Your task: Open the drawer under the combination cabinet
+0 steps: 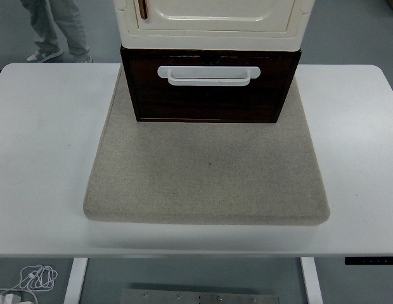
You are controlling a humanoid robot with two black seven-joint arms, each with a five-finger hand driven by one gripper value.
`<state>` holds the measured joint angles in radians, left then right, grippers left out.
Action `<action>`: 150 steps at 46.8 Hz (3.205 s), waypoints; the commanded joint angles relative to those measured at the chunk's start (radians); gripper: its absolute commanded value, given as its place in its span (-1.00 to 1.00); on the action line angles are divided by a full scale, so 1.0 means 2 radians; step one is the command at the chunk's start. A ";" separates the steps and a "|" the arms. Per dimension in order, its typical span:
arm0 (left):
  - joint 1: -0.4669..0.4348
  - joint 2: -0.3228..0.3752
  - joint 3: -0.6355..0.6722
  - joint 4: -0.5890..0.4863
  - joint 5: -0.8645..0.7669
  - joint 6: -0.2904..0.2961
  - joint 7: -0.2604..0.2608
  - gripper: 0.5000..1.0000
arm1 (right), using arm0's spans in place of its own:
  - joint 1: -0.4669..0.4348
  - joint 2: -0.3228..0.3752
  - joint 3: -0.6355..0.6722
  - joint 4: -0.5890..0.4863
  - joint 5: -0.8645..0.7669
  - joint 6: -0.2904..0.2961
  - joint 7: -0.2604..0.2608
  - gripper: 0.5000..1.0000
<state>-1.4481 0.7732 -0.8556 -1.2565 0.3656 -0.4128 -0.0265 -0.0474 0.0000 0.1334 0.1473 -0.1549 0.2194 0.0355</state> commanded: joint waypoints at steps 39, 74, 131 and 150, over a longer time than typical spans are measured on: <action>-0.237 0.005 0.470 -0.117 0.063 -0.009 0.052 1.00 | 0.000 0.000 0.000 0.000 0.000 0.000 0.000 0.70; -0.298 -0.091 0.597 -0.046 0.006 -0.041 0.152 1.00 | 0.000 0.000 0.000 0.000 0.000 0.000 0.001 0.70; -0.239 -0.166 0.593 0.015 0.002 -0.021 0.219 1.00 | 0.000 0.000 0.000 0.000 0.000 0.000 0.001 0.70; -0.234 -0.180 0.593 0.018 -0.003 0.005 0.219 1.00 | 0.000 0.000 0.000 0.000 0.000 0.000 0.000 0.70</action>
<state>-1.9168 0.4126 0.3297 -1.2246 0.3604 -0.4043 0.4111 -0.0477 0.0000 0.1334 0.1473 -0.1549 0.2194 0.0360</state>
